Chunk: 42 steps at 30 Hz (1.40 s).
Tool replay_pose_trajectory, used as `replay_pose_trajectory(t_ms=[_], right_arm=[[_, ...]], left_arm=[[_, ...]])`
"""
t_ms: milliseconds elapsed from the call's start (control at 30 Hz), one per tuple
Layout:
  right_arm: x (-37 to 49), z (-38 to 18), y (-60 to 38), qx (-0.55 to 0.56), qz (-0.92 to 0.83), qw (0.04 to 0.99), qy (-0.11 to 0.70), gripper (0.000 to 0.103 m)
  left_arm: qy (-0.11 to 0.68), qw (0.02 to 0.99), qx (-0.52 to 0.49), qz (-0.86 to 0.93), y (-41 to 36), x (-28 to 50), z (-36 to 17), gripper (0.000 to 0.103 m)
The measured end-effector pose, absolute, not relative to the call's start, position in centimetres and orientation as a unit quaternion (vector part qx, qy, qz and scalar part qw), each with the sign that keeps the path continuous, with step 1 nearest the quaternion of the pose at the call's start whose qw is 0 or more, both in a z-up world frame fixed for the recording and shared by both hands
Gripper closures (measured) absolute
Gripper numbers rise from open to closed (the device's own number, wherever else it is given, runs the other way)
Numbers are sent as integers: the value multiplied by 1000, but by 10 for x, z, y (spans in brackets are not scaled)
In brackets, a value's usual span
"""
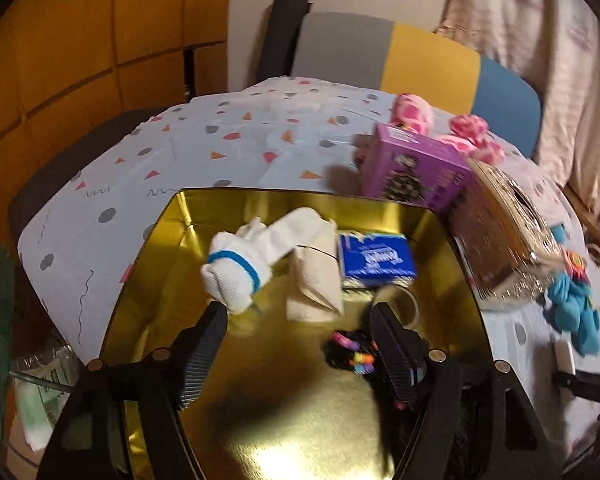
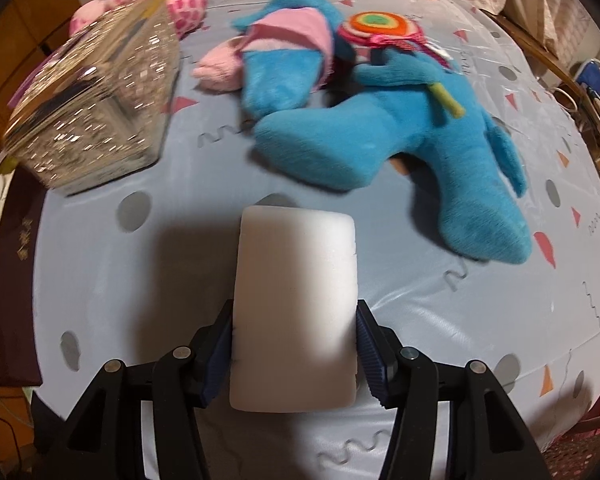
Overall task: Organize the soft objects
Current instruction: 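Carry the glove into the gold tray and open the left tool while the right tool holds the sponge, then carry the white sponge block into the gold tray and open the right tool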
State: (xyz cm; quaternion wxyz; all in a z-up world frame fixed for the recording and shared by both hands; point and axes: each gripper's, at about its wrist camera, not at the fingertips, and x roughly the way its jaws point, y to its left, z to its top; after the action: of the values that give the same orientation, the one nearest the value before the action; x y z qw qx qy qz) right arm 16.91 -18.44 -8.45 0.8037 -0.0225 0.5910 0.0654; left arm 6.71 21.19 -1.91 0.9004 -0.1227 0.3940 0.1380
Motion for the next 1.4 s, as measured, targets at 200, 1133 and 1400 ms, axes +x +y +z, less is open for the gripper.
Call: replay_pose_trajectory(t_ms=[200,1133,1400], right_arm=[[158,-78,-162,-2,100,800,591,47],[161,-13,76,-85,331,786,515,46],[172,-43,92,-102,311,779,534,44]], left_arm=[[386,909,-94,126,190,60,-11,28],[385,898,-137,166,234,34,-17,26],[387,890,-156,184,256,24,-25,26]])
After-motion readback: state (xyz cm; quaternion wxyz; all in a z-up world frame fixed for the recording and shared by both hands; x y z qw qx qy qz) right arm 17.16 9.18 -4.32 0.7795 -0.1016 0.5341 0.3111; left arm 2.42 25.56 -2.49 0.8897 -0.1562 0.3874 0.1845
